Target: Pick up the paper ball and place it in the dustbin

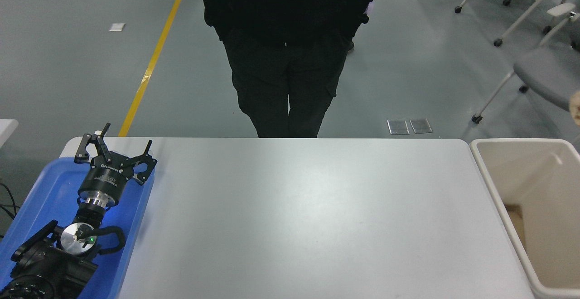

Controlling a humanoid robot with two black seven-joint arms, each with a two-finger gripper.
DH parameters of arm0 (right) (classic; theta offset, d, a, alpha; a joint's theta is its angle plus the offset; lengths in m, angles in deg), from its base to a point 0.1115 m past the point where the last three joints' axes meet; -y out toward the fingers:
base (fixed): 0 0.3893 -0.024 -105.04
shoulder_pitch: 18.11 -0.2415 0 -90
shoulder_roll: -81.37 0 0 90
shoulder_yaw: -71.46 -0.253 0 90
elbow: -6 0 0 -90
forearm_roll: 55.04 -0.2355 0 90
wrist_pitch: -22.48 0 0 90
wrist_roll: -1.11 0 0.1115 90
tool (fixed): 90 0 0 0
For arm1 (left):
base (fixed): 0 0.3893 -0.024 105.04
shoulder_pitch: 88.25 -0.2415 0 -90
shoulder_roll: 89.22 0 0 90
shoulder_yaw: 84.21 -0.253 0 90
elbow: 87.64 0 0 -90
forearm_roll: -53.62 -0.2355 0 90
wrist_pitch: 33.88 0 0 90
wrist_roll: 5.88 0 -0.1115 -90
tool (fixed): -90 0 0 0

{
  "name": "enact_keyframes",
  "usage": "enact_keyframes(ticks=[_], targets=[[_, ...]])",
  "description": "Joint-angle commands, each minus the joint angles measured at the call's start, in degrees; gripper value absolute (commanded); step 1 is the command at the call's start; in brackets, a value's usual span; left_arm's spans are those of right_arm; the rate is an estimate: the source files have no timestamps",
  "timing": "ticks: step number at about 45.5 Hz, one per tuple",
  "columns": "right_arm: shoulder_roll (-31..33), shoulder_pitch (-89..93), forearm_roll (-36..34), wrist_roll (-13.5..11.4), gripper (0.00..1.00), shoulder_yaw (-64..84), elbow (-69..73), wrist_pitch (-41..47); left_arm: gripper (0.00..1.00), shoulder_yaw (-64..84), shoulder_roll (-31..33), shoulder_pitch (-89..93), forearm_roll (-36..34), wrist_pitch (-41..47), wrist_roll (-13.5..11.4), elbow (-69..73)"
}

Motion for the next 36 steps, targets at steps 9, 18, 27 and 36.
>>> enact_keyframes(ticks=[9, 18, 27, 36], targets=[[-6.8, 37.9, -3.2, 0.0, 0.00, -11.4, -22.3, -19.8, 0.99, 0.0, 0.0, 0.0, 0.0, 0.0, 0.0, 0.0], [-10.8, 52.7, -3.3, 0.0, 0.00, -19.0, -39.6, -19.9, 0.99, 0.1, 0.0, 0.0, 0.0, 0.0, 0.0, 0.0], [-17.2, 67.8, -2.4, 0.1, 0.00, -32.5, -56.7, -19.9, 0.99, 0.0, 0.0, 0.0, 0.0, 0.0, 0.0, 0.0], [-20.8, 72.8, -2.3, 0.1, 0.00, -33.9, -61.3, -22.7, 0.99, 0.1, 0.0, 0.0, 0.0, 0.0, 0.0, 0.0]])
